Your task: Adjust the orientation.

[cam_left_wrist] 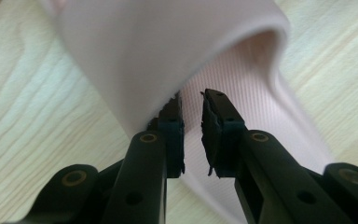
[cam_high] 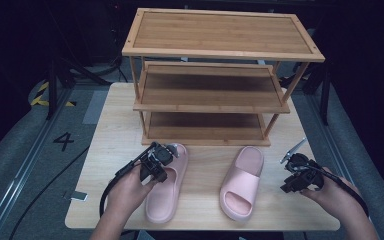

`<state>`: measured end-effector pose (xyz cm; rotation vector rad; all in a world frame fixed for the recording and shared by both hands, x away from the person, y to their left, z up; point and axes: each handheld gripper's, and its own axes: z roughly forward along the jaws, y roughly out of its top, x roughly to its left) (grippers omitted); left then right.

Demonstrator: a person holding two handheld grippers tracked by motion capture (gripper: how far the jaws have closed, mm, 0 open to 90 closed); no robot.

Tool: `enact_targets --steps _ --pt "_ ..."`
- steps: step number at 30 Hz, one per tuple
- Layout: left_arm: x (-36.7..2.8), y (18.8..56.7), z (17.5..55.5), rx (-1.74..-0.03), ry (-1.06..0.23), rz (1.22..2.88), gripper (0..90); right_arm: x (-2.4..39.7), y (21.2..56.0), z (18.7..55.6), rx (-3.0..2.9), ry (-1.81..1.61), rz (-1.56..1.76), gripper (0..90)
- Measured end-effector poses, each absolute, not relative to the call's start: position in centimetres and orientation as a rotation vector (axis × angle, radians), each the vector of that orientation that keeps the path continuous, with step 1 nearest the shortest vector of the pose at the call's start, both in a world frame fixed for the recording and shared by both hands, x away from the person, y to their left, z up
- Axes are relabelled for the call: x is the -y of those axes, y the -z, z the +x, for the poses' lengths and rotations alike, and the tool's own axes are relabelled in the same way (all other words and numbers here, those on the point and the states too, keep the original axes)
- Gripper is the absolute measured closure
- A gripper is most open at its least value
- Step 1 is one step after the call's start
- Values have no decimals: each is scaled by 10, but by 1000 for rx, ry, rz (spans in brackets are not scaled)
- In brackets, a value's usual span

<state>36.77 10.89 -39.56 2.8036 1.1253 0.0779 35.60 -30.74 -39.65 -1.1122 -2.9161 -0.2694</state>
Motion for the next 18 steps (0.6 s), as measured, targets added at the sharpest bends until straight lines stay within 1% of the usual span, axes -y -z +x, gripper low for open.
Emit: enact_targets --steps 4,6,7,9,12,16,18 --pt "-114 394 368 -1127 -98 2801 758 308 396 355 2916 264 -1116 647" --pt "-116 393 367 -1123 -80 2799 746 307 396 355 2918 266 -1115 647" --pt "-117 391 366 -1122 -75 2801 718 307 396 355 2919 268 -1114 646" --pt "-117 387 361 -1118 -32 2799 672 307 396 356 2920 269 -1110 645" --pt "-116 381 356 -1112 73 2761 616 307 396 356 2914 269 -1115 630" --pt "-109 379 354 -1143 64 2716 579 306 395 357 2908 271 -1119 626" --pt "-106 382 356 -1154 93 2698 589 307 396 357 2906 273 -1114 621"
